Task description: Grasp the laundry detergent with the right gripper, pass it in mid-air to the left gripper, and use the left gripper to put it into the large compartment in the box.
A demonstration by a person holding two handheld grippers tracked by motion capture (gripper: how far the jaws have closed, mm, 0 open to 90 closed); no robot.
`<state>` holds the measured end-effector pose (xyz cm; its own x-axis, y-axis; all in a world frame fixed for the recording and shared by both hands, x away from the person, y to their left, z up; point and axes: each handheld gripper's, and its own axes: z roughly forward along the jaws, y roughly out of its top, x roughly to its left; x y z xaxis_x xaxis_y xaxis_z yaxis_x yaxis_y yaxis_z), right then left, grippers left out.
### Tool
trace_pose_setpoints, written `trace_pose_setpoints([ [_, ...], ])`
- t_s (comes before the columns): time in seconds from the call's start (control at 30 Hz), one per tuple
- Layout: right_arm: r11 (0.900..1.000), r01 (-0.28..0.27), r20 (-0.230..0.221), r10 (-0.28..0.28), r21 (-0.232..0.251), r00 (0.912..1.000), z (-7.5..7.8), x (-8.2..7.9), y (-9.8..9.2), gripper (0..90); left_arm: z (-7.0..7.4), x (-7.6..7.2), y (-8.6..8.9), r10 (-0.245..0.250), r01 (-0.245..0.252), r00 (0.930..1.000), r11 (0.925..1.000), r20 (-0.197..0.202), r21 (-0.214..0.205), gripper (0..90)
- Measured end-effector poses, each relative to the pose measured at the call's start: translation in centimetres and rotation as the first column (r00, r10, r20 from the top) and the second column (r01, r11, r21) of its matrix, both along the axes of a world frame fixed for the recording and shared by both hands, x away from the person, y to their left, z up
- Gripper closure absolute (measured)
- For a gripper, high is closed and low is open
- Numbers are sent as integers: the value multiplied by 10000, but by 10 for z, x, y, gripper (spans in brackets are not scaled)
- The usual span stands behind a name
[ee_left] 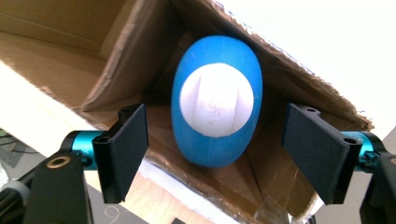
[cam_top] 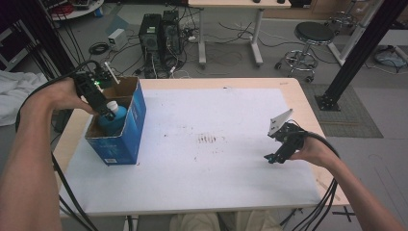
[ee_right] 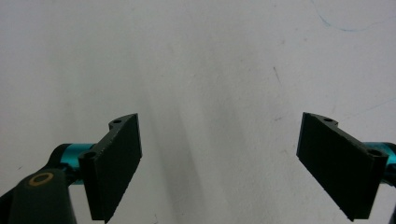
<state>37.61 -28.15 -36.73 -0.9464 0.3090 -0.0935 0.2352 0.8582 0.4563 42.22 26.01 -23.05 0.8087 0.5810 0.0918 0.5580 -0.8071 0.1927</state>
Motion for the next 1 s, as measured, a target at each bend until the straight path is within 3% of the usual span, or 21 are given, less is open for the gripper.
trace_pose_setpoints([
  [0.3, 10000, -15, 37, 15, -17, 10000, 0, 0, 1, 132, 26, -5, -12, -270, 266, 9987, 9996, 432, 94, 227],
  [0.57, 9999, -71, 29, 71, -77, 10000, 0, 0, 3, 132, 46, -9, -49, -1044, 1039, 9908, 9945, 860, 93, 194],
  [0.7, 9999, -62, 64, 63, -120, 10000, 0, -1, 4, 132, 49, -10, -71, -1470, 1471, 9847, 9891, 936, 55, 171],
  [1.0, 9998, -12, 142, 15, -209, 9999, 6, 1, 2, 132, 47, -15, -124, -2519, 2519, 9642, 9677, 826, 109, 170],
])
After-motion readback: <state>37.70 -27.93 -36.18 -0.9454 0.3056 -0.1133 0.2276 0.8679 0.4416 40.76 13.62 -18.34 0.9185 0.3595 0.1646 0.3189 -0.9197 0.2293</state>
